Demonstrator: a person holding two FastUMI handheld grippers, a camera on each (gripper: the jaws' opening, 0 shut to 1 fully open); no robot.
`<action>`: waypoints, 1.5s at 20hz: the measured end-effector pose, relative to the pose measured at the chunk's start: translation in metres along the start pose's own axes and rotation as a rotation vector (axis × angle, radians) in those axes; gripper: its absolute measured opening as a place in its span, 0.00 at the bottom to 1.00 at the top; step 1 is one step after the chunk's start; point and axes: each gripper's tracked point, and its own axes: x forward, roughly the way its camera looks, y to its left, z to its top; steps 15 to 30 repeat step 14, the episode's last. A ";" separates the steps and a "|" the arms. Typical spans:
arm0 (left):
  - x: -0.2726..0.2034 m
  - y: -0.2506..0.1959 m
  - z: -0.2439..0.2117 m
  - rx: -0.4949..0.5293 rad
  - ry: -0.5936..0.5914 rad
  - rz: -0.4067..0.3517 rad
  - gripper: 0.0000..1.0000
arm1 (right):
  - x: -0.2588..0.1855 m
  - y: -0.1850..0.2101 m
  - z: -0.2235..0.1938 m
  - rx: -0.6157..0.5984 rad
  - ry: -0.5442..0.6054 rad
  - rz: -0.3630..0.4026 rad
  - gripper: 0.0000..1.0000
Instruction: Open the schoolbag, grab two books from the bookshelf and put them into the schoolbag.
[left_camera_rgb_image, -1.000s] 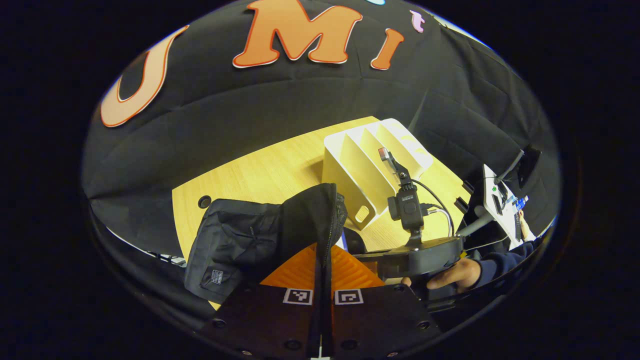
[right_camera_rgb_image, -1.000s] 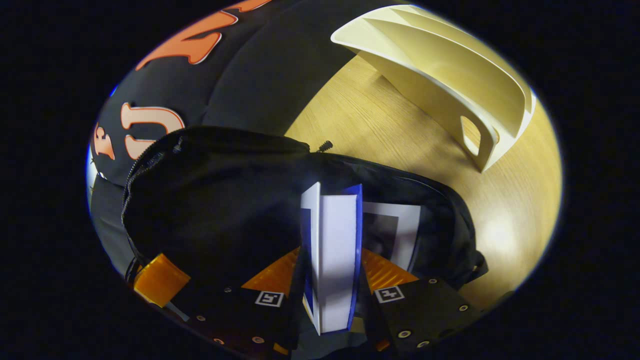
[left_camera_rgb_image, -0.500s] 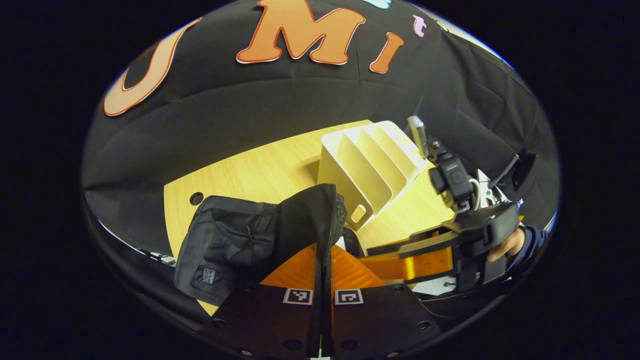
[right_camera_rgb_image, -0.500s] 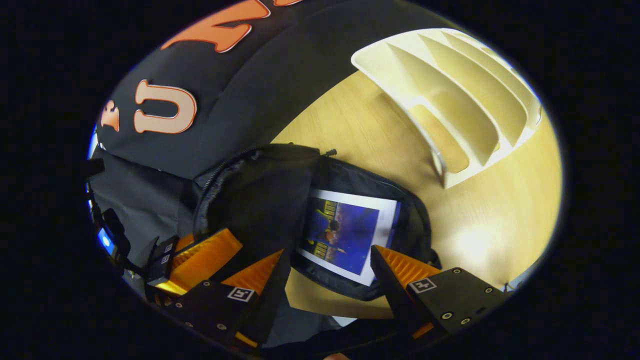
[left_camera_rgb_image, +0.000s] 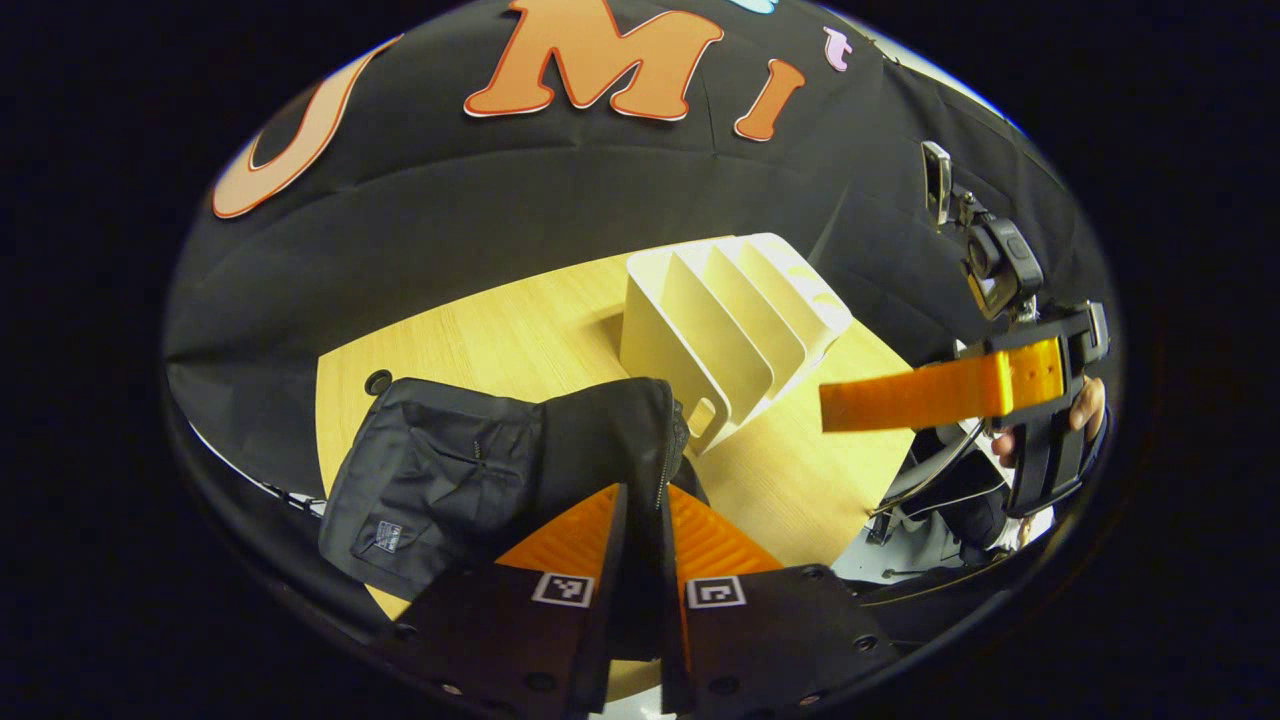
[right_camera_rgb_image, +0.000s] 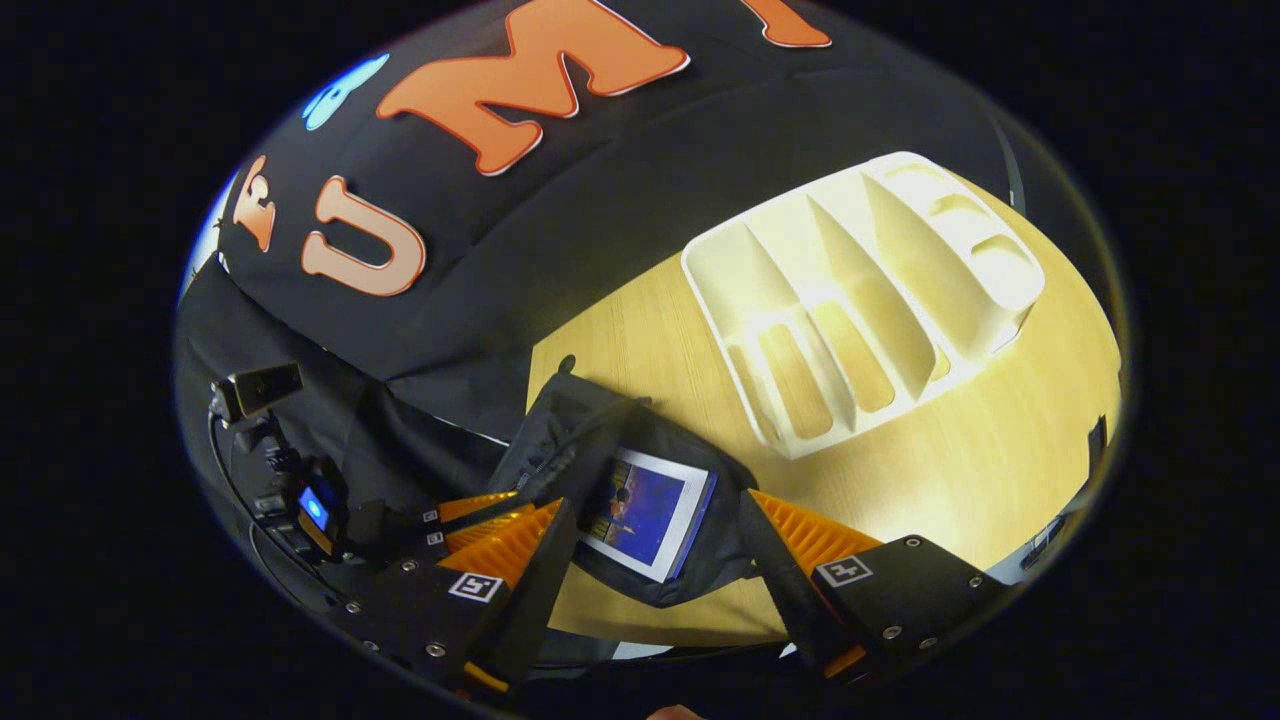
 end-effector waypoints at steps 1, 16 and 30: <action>0.002 -0.010 0.000 -0.002 0.004 0.000 0.30 | -0.005 -0.007 0.009 -0.019 -0.017 0.007 0.97; -0.003 -0.130 0.110 -0.094 -0.364 0.219 0.95 | -0.118 -0.073 0.139 -0.373 -0.440 -0.013 0.97; -0.003 -0.130 0.110 -0.094 -0.364 0.219 0.95 | -0.118 -0.073 0.139 -0.373 -0.440 -0.013 0.97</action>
